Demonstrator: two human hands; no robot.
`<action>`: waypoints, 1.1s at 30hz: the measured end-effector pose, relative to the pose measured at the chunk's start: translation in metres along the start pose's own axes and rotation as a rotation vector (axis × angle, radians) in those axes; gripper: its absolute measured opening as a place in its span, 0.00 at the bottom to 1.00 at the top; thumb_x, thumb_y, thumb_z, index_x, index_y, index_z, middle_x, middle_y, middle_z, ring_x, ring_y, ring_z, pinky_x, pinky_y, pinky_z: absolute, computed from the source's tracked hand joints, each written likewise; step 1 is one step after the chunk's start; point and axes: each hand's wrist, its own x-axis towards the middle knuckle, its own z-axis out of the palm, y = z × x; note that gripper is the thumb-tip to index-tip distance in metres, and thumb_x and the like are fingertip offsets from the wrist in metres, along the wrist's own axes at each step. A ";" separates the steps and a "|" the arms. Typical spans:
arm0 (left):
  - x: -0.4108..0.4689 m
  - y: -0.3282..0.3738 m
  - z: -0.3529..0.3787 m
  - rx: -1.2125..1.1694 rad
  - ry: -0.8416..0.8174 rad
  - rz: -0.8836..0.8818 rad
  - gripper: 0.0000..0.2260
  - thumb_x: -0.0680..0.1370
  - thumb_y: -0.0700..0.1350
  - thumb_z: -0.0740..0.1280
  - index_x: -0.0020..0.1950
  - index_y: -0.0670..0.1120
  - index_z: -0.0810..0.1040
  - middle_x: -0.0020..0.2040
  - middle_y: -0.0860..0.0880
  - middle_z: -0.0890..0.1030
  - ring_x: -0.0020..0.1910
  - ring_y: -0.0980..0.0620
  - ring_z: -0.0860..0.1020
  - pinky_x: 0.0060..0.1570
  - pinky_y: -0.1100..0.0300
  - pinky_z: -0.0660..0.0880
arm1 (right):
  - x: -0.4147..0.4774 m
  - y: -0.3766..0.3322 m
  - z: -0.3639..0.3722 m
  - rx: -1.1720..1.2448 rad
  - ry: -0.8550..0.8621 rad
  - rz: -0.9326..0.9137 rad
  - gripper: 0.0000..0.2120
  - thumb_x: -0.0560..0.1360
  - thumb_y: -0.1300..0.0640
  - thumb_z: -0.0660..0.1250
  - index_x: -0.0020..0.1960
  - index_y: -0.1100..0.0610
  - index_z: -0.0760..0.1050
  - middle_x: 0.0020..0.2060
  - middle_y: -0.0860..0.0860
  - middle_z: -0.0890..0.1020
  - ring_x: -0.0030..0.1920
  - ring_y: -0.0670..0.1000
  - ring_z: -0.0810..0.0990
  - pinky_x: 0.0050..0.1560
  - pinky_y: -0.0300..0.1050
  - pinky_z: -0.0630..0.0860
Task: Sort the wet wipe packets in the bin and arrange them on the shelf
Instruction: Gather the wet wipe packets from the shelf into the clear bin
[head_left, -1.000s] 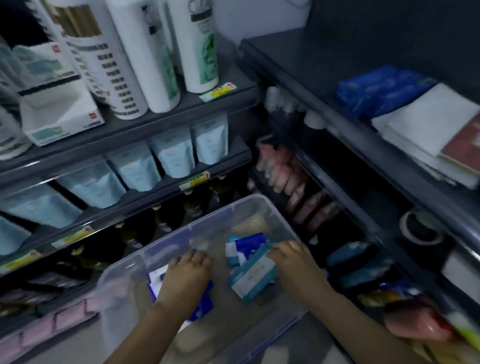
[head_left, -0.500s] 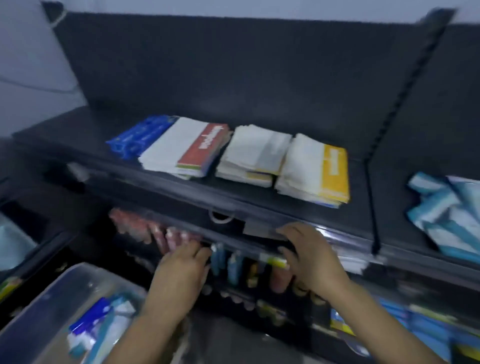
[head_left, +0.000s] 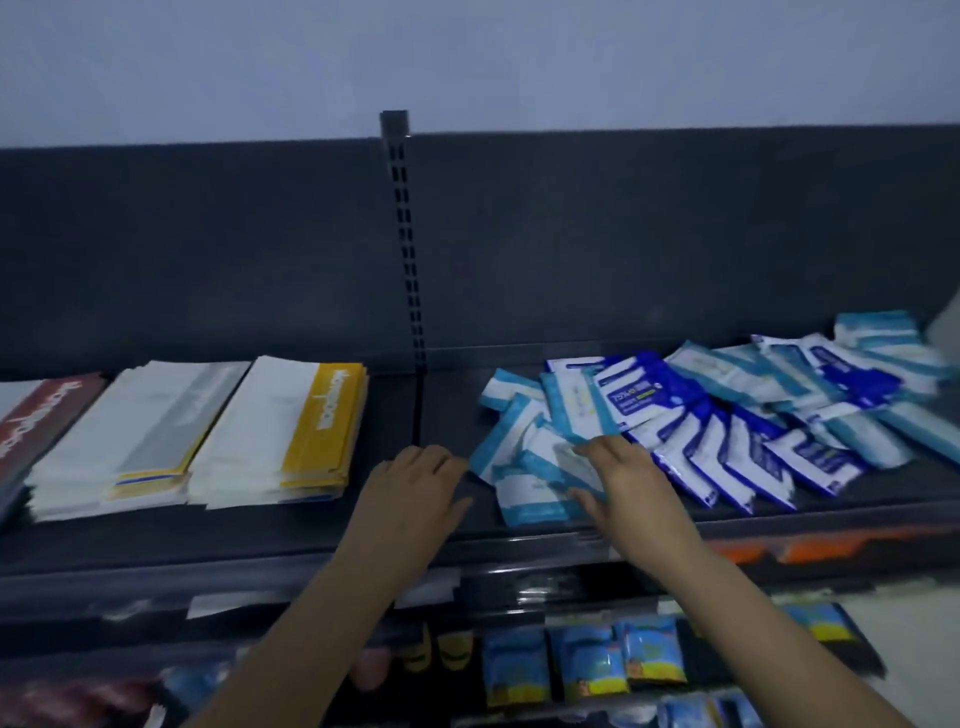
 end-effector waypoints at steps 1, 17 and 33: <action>0.011 0.005 0.005 -0.018 -0.038 -0.005 0.19 0.70 0.54 0.74 0.57 0.48 0.80 0.50 0.49 0.81 0.47 0.48 0.78 0.38 0.54 0.76 | 0.002 0.008 0.001 0.004 -0.029 0.043 0.24 0.73 0.52 0.70 0.66 0.59 0.71 0.60 0.56 0.75 0.60 0.59 0.72 0.57 0.49 0.72; 0.118 -0.007 0.082 -0.828 -0.407 -0.075 0.44 0.64 0.51 0.79 0.72 0.59 0.56 0.63 0.61 0.68 0.62 0.57 0.69 0.62 0.60 0.68 | 0.074 0.023 0.023 0.064 -0.212 0.456 0.26 0.69 0.50 0.74 0.63 0.58 0.72 0.53 0.52 0.75 0.57 0.54 0.73 0.51 0.43 0.71; 0.173 -0.009 0.069 -0.487 -0.297 -0.065 0.16 0.76 0.50 0.67 0.63 0.51 0.73 0.59 0.53 0.73 0.56 0.54 0.73 0.51 0.58 0.70 | 0.058 0.139 -0.037 0.010 -0.197 0.962 0.21 0.75 0.38 0.60 0.39 0.56 0.68 0.55 0.59 0.71 0.58 0.59 0.70 0.52 0.48 0.64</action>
